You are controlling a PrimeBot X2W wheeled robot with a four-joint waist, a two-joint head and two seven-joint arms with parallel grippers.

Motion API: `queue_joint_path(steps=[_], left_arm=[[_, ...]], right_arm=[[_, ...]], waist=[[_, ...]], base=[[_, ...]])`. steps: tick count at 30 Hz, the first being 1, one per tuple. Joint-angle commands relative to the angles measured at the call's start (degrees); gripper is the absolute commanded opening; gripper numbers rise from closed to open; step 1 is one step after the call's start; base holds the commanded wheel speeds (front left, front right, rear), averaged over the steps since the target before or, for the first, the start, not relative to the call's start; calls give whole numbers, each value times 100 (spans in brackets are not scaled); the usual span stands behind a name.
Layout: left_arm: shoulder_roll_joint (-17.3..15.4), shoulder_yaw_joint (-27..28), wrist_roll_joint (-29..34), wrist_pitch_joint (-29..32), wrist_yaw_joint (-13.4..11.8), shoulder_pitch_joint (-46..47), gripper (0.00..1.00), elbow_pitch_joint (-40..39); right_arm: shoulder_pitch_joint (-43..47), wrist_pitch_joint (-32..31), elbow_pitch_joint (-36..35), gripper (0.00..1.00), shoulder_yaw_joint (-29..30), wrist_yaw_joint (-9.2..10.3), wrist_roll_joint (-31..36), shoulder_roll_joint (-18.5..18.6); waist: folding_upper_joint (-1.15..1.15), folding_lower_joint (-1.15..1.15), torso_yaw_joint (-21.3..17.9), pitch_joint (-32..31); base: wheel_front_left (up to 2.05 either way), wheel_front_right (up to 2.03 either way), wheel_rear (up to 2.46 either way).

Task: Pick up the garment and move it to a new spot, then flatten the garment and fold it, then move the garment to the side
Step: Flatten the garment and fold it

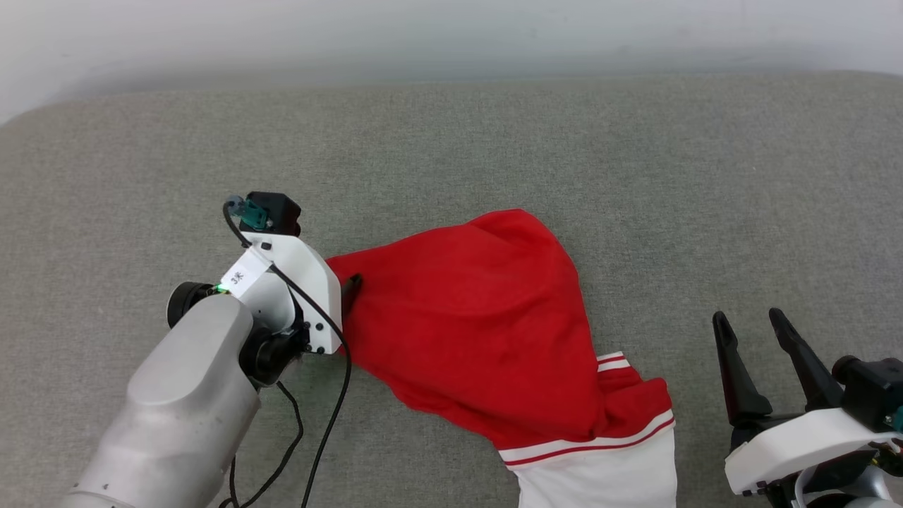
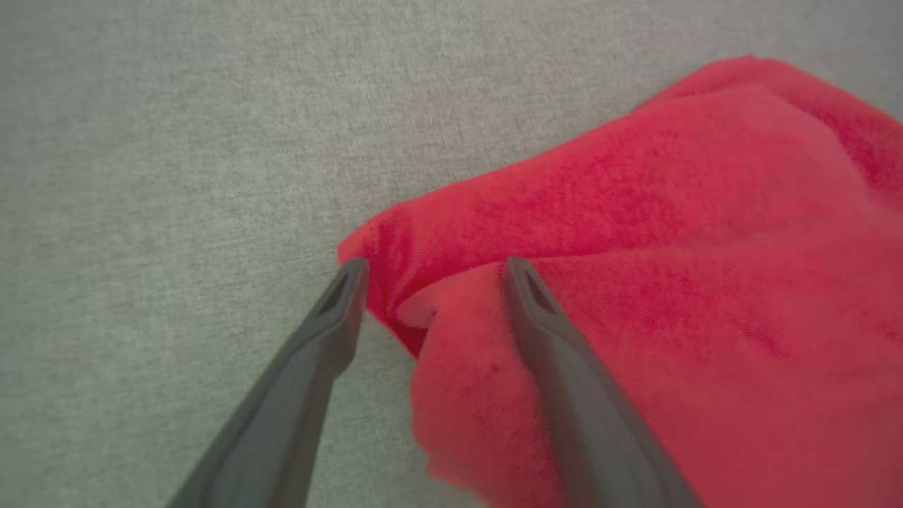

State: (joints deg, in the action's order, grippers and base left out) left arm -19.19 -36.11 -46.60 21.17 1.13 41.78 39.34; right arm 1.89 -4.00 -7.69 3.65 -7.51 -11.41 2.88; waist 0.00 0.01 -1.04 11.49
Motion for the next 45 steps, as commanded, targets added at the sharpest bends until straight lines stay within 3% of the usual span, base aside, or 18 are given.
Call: queue_joint_path(steps=[1, 7, 8, 9, 10, 14, 18, 26, 36, 45], left_arm=[[29, -20, -13, 54, 37, 72, 100, 57], [212, -337, -205, 996, 373, 99, 100, 771], [253, -378, -237, 1067, 411, 81, 71, 853], [285, -402, -244, 1049, 440, 86, 31, 906], [315, -433, -229, 1021, 466, 97, 0, 942], [303, -428, 40, 253, 426, 372, 0, 981], [334, -430, 410, -754, 208, 624, 0, 972], [680, -714, 1027, -2157, -7, 811, 0, 502], [1129, -1901, 1562, -2069, 236, -162, 0, -508], [1180, -2815, 1577, -1751, 451, -1169, 0, -1354]], right_arm=[[-78, 30, 8, 100, -3, 4, -29, 0], [-162, 83, 132, 100, -30, 4, -109, 0], [-174, 95, 150, 100, -30, 4, -119, 0], [-186, 103, 163, 100, -33, 4, -128, 0], [-193, 113, 175, 100, -28, 4, -135, 1], [-186, 133, 239, 100, -5, 4, -159, 0], [-165, 143, 309, 100, -13, 4, -202, 0], [-101, 160, 380, 100, -16, 4, -240, 0], [-42, 190, 429, 100, -3, 4, -313, 1], [24, 217, 458, 100, 9, 4, -310, 0]], waist=[[0, -1, -28, 38], [0, -1, -91, 115], [0, -1, -99, 123], [0, -1, -107, 129], [0, -1, -113, 133], [0, -1, -103, 109], [0, -1, -64, 4], [0, -1, -12, -176], [0, -1, 6, -293], [0, -1, 9, -453]], base=[[0, 0, 0], [0, 0, 0], [0, 0, 0], [0, 0, 0], [0, 0, 0], [0, 0, 0], [0, 0, 0], [0, 0, 0], [0, 0, 0], [0, 0, 0]])
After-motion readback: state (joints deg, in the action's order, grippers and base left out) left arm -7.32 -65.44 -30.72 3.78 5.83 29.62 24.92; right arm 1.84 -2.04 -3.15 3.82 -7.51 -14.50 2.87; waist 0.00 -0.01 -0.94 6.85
